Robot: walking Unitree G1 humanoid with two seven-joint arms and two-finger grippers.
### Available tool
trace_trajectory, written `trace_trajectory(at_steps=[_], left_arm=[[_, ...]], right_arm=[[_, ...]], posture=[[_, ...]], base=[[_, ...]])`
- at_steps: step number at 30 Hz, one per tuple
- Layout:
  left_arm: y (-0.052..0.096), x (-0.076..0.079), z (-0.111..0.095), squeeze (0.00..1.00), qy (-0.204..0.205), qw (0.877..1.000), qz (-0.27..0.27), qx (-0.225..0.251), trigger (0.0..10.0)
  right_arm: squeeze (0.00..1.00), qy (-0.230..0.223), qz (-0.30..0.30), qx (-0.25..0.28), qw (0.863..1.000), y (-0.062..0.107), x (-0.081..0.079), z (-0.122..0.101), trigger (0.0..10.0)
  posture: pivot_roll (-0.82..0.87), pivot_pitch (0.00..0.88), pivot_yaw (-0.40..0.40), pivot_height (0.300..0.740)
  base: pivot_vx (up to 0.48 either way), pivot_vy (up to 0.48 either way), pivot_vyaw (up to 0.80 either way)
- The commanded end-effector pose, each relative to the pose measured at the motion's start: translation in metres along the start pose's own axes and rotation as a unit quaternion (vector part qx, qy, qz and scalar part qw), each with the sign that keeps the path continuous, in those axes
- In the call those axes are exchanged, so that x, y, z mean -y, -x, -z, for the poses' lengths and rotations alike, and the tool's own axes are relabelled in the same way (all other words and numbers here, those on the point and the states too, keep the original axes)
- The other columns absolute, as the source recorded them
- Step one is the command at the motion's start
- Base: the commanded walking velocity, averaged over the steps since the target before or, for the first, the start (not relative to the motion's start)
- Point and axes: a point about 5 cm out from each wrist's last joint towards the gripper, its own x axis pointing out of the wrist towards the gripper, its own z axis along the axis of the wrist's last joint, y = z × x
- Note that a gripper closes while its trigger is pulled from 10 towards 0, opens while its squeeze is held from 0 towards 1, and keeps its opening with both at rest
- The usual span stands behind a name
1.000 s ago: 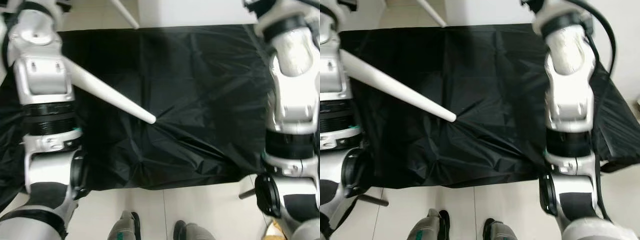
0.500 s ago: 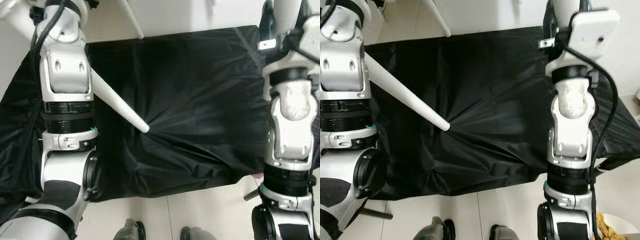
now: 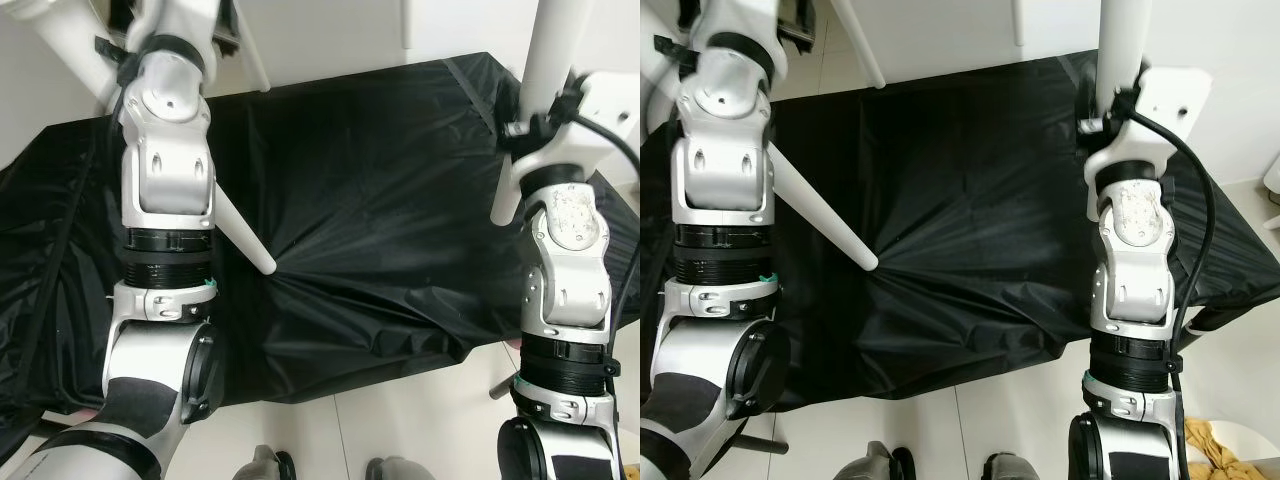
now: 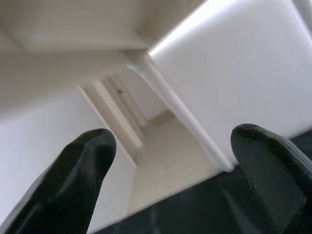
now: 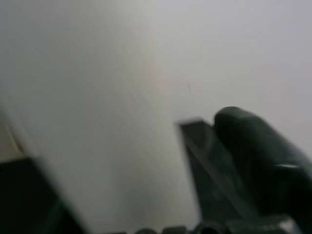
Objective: Building children table
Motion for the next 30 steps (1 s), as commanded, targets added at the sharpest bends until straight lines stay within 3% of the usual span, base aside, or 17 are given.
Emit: trace_trajectory(at_steps=[1,2,4,5,8,9,10,13,16,17,18,21,22,24,25,26,30], left_arm=[[0.009,0.0,0.035,0.0,0.01,0.997,-0.008,-0.081,10.0],[0.009,0.0,0.035,0.0,0.01,0.997,-0.008,-0.081,10.0],[0.019,0.023,0.038,0.0,0.044,0.992,0.08,-0.09,10.0],[0.019,0.023,0.038,0.0,0.044,0.992,0.08,-0.09,10.0],[0.029,0.039,0.036,0.0,0.066,0.984,0.145,-0.078,10.0],[0.039,0.052,0.037,0.0,0.107,0.972,0.193,-0.087,10.0],[0.039,0.052,0.037,0.0,0.107,0.972,0.193,-0.087,10.0],[0.052,0.065,0.035,0.0,0.138,0.955,0.249,-0.082,10.0],[0.054,0.067,0.035,0.0,0.14,0.953,0.255,-0.081,10.0],[0.062,0.072,0.035,0.0,0.138,0.945,0.288,-0.075,10.0],[0.062,0.072,0.035,0.0,0.138,0.945,0.288,-0.075,10.0],[0.085,0.082,0.036,0.0,0.137,0.918,0.369,-0.053,10.0],[0.085,0.082,0.036,0.0,0.137,0.918,0.369,-0.053,10.0],[0.095,0.08,0.037,0.0,0.14,0.91,0.389,-0.037,10.0],[0.095,0.08,0.037,0.0,0.14,0.91,0.389,-0.037,10.0],[0.104,0.079,0.042,0.0,0.135,0.904,0.403,-0.038,10.0],[0.109,0.078,0.047,0.0,0.131,0.901,0.412,-0.04,10.0]], right_arm=[[1.0,-0.007,0.024,-0.014,1.0,0.0,0.007,0.004,10.0],[1.0,-0.007,0.024,-0.014,1.0,0.0,0.007,0.004,10.0],[1.0,-0.013,0.011,-0.015,1.0,0.0,0.004,0.004,10.0],[1.0,-0.013,0.011,-0.015,1.0,0.0,0.004,0.004,10.0],[1.0,-0.012,0.001,-0.019,1.0,0.0,0.002,0.005,10.0],[1.0,-0.019,-0.017,-0.028,0.999,0.001,-0.001,0.008,10.0],[1.0,-0.019,-0.017,-0.028,0.999,0.001,-0.001,0.008,10.0],[1.0,-0.045,-0.057,-0.039,0.997,0.005,-0.01,0.012,10.0],[1.0,-0.051,-0.063,-0.041,0.996,0.006,-0.011,0.012,10.0],[0.0,-0.086,-0.1,-0.051,0.99,0.011,-0.018,0.015,10.0],[0.0,-0.086,-0.1,-0.051,0.99,0.011,-0.018,0.015,10.0],[0.0,-0.194,-0.172,-0.052,0.964,0.028,-0.03,0.018,10.0],[0.0,-0.194,-0.172,-0.052,0.964,0.028,-0.03,0.018,10.0],[0.0,-0.243,-0.178,-0.048,0.952,0.036,-0.028,0.018,10.0],[0.0,-0.243,-0.178,-0.048,0.952,0.036,-0.028,0.018,10.0],[0.0,-0.27,-0.19,-0.046,0.943,0.044,-0.027,0.02,10.0],[0.0,-0.266,-0.193,-0.042,0.944,0.048,-0.026,0.023,10.0]], posture=[[-0.05,0.124,0.101,0.74],[-0.05,0.124,0.101,0.74],[-0.04,0.128,0.096,0.74],[-0.04,0.128,0.096,0.74],[-0.04,0.133,0.093,0.74],[-0.04,0.134,0.09,0.74],[-0.04,0.134,0.09,0.74],[-0.03,0.138,0.084,0.74],[-0.03,0.138,0.084,0.74],[-0.03,0.137,0.079,0.74],[-0.03,0.137,0.079,0.74],[-0.03,0.133,0.071,0.74],[-0.03,0.133,0.071,0.74],[-0.03,0.132,0.068,0.74],[-0.03,0.132,0.068,0.74],[-0.03,0.13,0.062,0.74],[-0.03,0.129,0.061,0.74]], base=[[0.0,0.0,0.0],[0.0,0.0,0.0],[0.0,0.0,0.0],[0.0,0.0,0.0],[0.0,0.0,0.0],[0.0,0.0,0.0],[0.0,0.0,0.0],[0.0,0.0,0.0],[0.0,0.0,0.0],[0.0,0.0,0.0],[0.0,0.0,0.0],[0.0,0.0,0.0],[0.0,0.0,0.0],[0.0,0.0,0.0],[0.0,0.0,0.0],[0.0,0.0,0.0],[0.0,0.0,0.0]])
